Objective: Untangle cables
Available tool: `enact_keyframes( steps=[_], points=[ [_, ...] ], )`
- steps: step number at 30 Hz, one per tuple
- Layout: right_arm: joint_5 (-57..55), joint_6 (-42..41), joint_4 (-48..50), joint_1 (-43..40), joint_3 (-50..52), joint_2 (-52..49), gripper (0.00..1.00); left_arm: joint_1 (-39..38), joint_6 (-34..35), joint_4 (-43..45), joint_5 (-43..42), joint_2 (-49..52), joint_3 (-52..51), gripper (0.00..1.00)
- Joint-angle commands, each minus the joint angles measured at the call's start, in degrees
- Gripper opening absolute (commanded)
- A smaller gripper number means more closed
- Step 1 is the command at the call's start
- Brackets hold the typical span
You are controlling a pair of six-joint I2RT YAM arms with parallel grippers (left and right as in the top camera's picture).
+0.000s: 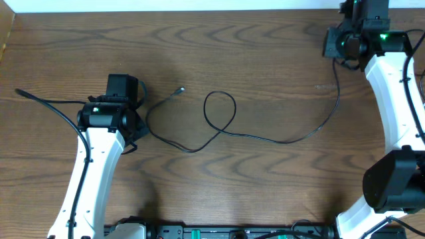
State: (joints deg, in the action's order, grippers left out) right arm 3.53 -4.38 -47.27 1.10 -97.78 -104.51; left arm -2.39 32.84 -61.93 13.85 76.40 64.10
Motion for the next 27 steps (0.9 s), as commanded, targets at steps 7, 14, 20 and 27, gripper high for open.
enact_keyframes(
  steps=[7,14,20,27],
  points=[
    [12.7,6.8,-8.4,15.0,2.6,0.2,0.09,0.2,-0.2,-0.4,3.2,0.3,-0.1,0.59],
    [14.5,6.8,1.8,28.7,15.6,0.2,0.32,0.2,-0.1,0.3,6.8,0.3,-0.1,0.59],
    [14.4,7.9,17.8,38.1,27.4,0.2,0.56,0.2,0.1,0.3,6.8,0.3,-0.1,0.59],
    [10.8,7.9,33.7,41.9,37.2,-0.1,0.68,0.2,0.1,0.9,6.8,0.3,-0.1,0.59]
  ],
)
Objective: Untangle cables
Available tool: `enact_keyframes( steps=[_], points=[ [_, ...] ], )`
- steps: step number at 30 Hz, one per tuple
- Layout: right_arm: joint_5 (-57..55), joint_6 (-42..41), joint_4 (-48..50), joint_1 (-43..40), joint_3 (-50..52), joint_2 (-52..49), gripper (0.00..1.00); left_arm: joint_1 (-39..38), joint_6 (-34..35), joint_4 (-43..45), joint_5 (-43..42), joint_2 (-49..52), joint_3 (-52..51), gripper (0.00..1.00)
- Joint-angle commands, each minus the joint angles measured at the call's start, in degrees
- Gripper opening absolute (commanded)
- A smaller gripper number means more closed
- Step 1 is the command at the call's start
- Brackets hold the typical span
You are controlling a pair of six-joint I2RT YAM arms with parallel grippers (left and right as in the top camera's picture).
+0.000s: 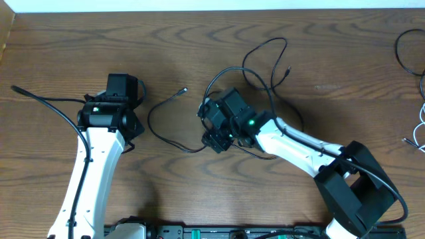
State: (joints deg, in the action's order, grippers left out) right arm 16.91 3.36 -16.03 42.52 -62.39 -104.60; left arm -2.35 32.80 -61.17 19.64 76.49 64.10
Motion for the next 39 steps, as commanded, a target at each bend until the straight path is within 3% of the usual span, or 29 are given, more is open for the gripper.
enact_keyframes(
  steps=[1,5,11,15,16,18,24,31,39],
  points=[
    [-3.1,0.2,3.4,0.5,2.3,-0.1,0.68,0.2,0.1,0.1,1.0,0.3,-0.1,0.59],
    [-4.8,0.2,8.8,0.5,3.5,-1.9,0.59,0.2,0.1,0.1,0.3,0.3,-0.1,0.59],
    [-4.8,0.2,10.4,0.7,3.6,-6.1,0.55,0.2,0.1,0.1,0.3,0.3,-0.1,0.59],
    [-4.8,0.1,10.4,0.7,3.6,-6.4,0.29,0.2,0.1,0.1,0.3,0.3,-0.1,0.59],
    [-4.8,0.1,9.7,0.7,3.6,-6.4,0.15,0.2,0.1,0.1,0.3,0.3,-0.1,0.59],
    [-4.8,0.1,9.4,0.7,3.6,-6.4,0.02,0.2,0.1,0.1,0.3,0.3,-0.1,0.59],
    [-7.8,-3.8,7.2,-3.8,0.8,-1.0,0.01,0.2,0.1,0.1,0.3,0.3,-0.1,0.59],
    [-8.9,-5.0,2.3,-23.7,-4.7,14.9,0.01,0.2,0.1,0.2,-1.2,0.3,-0.1,0.59],
    [-11.0,-5.2,5.0,-37.3,-4.7,12.7,0.01,0.2,0.1,0.3,-1.2,0.3,-0.1,0.59]
  ],
)
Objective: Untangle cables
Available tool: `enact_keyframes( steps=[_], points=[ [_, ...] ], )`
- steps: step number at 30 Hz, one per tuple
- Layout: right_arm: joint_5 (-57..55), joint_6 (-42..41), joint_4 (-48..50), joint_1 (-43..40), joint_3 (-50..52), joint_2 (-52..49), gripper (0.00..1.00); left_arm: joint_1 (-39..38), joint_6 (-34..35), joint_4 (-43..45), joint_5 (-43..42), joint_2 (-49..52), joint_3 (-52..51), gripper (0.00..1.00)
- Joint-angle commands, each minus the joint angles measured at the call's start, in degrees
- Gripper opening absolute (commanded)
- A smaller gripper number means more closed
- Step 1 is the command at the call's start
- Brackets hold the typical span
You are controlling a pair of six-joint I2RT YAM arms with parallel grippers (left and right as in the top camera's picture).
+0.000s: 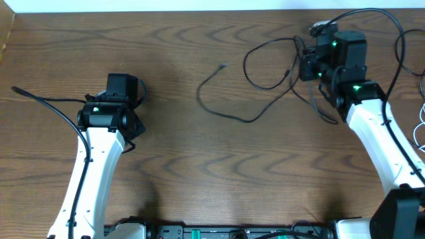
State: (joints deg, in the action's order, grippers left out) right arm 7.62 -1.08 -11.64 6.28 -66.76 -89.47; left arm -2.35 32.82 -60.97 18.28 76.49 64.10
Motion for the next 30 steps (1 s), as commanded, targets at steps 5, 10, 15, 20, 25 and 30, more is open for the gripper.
enact_keyframes(
  steps=[5,10,15,20,25,30],
  points=[
    [-3.5,-2.3,1.1,-1.1,-0.3,-9.6,0.08,0.2,0.1,0.1,0.2,0.3,-0.1,0.59],
    [-3.4,-2.3,1.2,-0.9,-0.3,-15.7,0.17,0.2,0.1,0.2,-1.0,0.3,-0.1,0.59],
    [-1.7,-2.7,1.4,-0.9,-0.3,-18.1,0.28,0.2,0.1,0.2,-1.5,0.3,-0.1,0.59],
    [-2.4,-2.7,2.6,-0.9,-0.3,-18.7,0.55,0.2,0.1,0.2,-1.5,0.3,-0.1,0.59],
    [1.1,-2.7,-0.2,0.4,-0.3,-23.7,0.61,0.2,0.1,0.2,-1.5,0.3,-0.1,0.59],
    [4.3,-2.7,-0.4,2.0,-0.3,-26.0,0.56,0.2,0.1,0.2,-1.5,0.3,-0.1,0.59]
  ],
)
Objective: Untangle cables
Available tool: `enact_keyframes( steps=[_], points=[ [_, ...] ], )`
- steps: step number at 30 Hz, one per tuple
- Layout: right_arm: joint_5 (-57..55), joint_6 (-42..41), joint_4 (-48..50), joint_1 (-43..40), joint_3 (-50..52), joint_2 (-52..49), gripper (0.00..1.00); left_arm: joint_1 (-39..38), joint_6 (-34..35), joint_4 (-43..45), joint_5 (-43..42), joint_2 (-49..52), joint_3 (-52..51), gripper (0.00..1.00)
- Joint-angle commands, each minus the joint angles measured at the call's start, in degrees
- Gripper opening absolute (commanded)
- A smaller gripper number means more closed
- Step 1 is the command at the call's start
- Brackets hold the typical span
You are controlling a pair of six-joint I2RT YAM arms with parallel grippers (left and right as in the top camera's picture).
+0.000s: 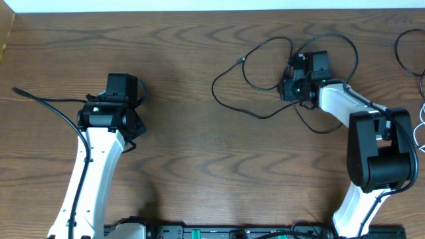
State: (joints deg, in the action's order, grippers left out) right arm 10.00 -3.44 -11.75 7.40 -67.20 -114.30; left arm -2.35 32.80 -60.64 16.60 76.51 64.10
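A thin black cable [229, 106] lies in loose loops on the right half of the wooden table [199, 172]. Its small plug end [240, 61] points up-left. Several of its loops meet at my right gripper [287, 85], which sits low and points left. It seems shut on the cable where the strands cross, though the fingers are mostly hidden from above. More of the cable arcs behind the wrist and trails down to the right [325, 131]. My left gripper [133, 113] rests at the left, far from the cable, its fingers not shown.
At the right edge lie another black cable loop [403, 48] and a white cable [418, 126]. A dark lead [40, 99] runs from the left arm toward the left edge. A box corner [5, 33] shows at the top left.
My right gripper has moved down and left from the far right toward the middle right. The cable came with it; its plug end now lies further right and the loops are bunched tighter.
At first the cable lay stretched across the middle, one end near my left gripper, with my right gripper at the far right corner. Then my right gripper was on its central loop. Later the cable was with it at the far right; now both are at the middle right.
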Motion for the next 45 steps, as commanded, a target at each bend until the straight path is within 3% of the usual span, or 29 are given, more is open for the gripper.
enact_keyframes(
  steps=[1,6,11,15,18,22,30,33,40,45],
  points=[
    [1.9,-0.3,-1.0,1.1,0.2,-1.2,0.45,0.2,0.1,-0.2,0.2,0.2,-0.1,0.59],
    [2.0,-0.4,-3.9,1.2,0.2,-1.1,0.02,0.2,0.1,-0.2,0.2,0.2,-0.1,0.59],
    [5.4,-0.4,-6.6,1.2,0.1,2.4,0.01,0.2,0.1,-0.2,0.2,0.2,-0.1,0.59],
    [1.3,-0.4,-11.6,-0.4,0.0,15.0,0.01,0.2,0.1,-0.2,0.2,0.2,-0.1,0.59],
    [-6.2,-0.3,-13.6,-6.6,-0.7,26.3,0.01,0.2,0.1,-0.2,0.2,0.2,-0.1,0.59],
    [-10.6,1.9,-13.5,-17.0,-4.6,32.1,0.01,0.2,0.1,-0.1,-0.9,0.2,-0.1,0.59],
    [-17.3,-0.8,-6.2,-38.1,-9.0,32.1,0.01,0.2,0.1,-0.1,-0.9,0.2,-0.1,0.59],
    [-17.6,-2.1,-4.6,-42.1,-9.0,31.7,0.01,0.2,0.1,-0.1,-0.9,0.2,-0.1,0.59],
    [-16.4,-2.0,-4.4,-43.1,-9.0,25.9,0.01,0.2,0.1,-0.1,-0.9,0.2,-0.1,0.59],
    [-9.3,-1.6,-4.5,-42.9,-9.0,19.4,0.03,0.2,0.1,-0.1,-1.0,0.2,-0.1,0.59]
  ],
)
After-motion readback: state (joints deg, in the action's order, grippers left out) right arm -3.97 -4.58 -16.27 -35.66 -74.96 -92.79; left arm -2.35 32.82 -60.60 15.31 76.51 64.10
